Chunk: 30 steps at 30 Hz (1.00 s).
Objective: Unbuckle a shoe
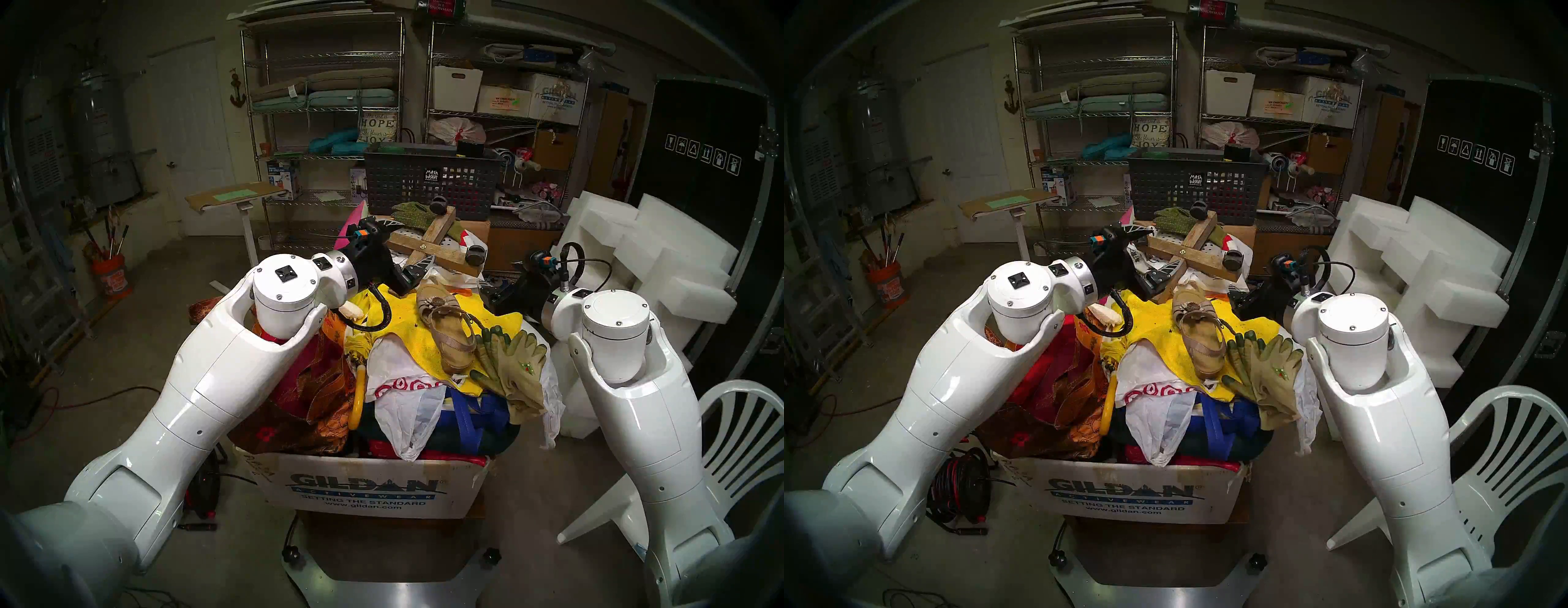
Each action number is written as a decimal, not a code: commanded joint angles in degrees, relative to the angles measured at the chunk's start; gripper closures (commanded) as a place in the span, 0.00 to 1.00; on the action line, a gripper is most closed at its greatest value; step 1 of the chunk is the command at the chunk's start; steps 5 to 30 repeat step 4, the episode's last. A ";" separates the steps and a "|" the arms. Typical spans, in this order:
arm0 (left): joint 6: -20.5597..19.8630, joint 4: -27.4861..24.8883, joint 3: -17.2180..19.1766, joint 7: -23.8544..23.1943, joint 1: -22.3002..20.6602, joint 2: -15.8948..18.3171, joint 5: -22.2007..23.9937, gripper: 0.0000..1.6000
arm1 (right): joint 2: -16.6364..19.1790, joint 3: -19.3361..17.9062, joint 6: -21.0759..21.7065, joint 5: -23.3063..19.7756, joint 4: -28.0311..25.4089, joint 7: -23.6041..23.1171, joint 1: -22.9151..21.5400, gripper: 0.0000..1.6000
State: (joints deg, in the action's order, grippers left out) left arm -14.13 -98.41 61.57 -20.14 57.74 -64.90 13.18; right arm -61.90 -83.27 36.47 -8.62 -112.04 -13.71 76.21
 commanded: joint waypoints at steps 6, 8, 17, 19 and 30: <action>0.38 -1.08 0.52 -0.05 -1.04 0.07 -0.11 0.00 | 0.04 -0.25 -0.58 -0.07 -1.20 -0.16 -0.61 0.00; 0.38 -1.08 0.52 -0.05 -1.04 0.07 -0.11 0.00 | 0.04 -0.25 -0.58 -0.07 -1.20 -0.16 -0.61 0.00; 0.38 -1.08 0.52 -0.05 -1.04 0.07 -0.11 0.00 | 0.04 -0.25 -0.58 -0.07 -1.20 -0.16 -0.61 0.00; 0.38 -1.08 0.52 -0.05 -1.04 0.07 -0.11 0.00 | 0.04 -0.25 -0.58 -0.07 -1.20 -0.16 -0.61 0.00; 0.38 -1.08 0.52 -0.05 -1.04 0.07 -0.11 0.00 | 0.04 -0.25 -0.58 -0.07 -1.20 -0.16 -0.61 0.00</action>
